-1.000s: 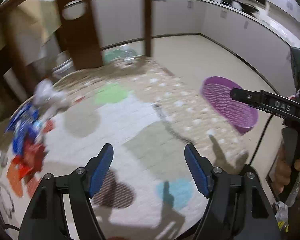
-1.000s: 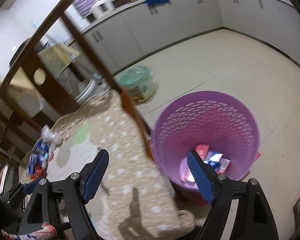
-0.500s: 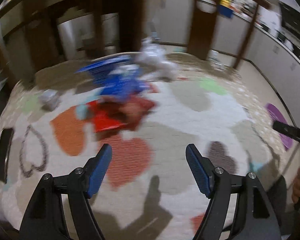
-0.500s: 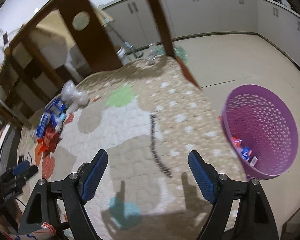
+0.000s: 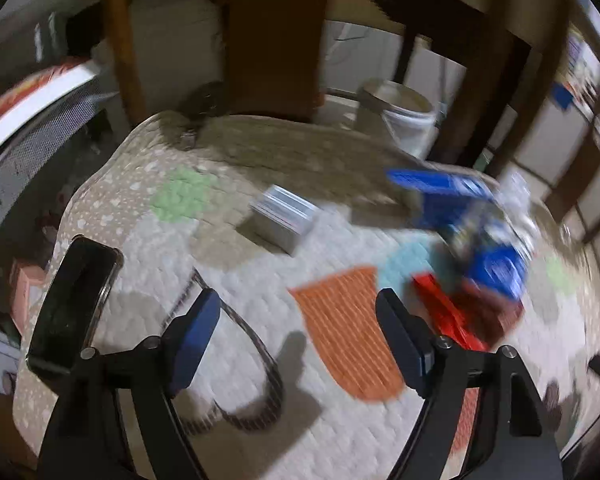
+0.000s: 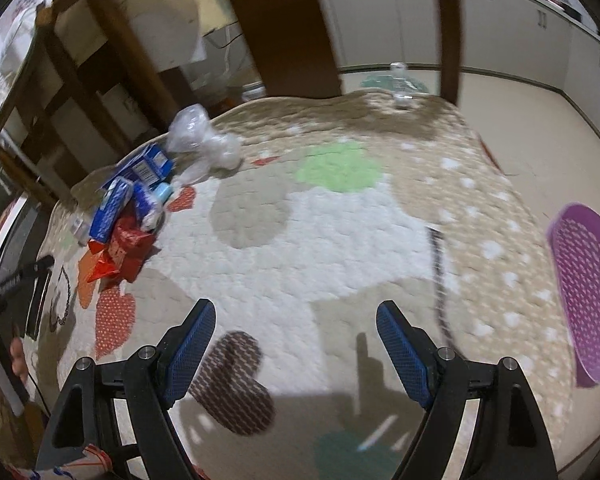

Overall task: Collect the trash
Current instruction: 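Return both tools to the bed toward the white box and plastic bag, then grasp the white barcode box with left tool while right grasps plastic bag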

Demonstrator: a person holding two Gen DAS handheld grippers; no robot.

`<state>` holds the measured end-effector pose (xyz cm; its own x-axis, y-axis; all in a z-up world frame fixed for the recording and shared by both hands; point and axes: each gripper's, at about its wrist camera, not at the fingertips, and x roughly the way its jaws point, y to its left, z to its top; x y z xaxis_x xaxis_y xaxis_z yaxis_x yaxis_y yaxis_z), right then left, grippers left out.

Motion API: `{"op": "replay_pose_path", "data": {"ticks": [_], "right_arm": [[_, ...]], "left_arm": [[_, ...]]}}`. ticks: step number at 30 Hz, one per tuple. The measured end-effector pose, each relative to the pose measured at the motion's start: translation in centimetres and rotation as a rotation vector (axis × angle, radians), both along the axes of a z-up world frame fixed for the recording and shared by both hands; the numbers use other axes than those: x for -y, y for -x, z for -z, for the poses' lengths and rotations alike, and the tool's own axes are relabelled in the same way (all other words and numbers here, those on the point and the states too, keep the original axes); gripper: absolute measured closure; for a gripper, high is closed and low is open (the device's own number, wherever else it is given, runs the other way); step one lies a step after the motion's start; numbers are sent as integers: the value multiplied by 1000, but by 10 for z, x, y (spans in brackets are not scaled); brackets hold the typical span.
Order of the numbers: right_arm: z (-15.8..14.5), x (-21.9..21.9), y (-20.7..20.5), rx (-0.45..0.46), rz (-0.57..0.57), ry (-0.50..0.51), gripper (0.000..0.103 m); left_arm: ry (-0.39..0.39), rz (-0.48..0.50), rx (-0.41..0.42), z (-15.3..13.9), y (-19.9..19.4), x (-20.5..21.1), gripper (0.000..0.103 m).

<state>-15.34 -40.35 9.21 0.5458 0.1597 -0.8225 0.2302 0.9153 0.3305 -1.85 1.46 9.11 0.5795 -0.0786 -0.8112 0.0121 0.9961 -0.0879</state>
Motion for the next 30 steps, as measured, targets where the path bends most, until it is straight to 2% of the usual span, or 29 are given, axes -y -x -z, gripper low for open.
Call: {"op": "replay_pose_path", "data": {"ticks": [3, 6, 9, 13, 19, 30], "right_arm": [[2, -13, -19, 0, -34, 5, 17], [3, -26, -37, 5, -66, 12, 17], [3, -35, -57, 17, -95, 36, 17], [1, -43, -91, 36, -112, 77, 17], [2, -59, -143, 55, -141, 158, 17], [14, -89, -216, 56, -213, 302, 17]], "left_arm": [[52, -34, -22, 7, -24, -9, 23], [67, -55, -42, 15, -46, -15, 23], [57, -44, -41, 19, -62, -16, 23], [-12, 10, -32, 23, -79, -10, 23], [-58, 80, -60, 35, -96, 2, 23], [2, 105, -116, 53, -107, 7, 23]]}}
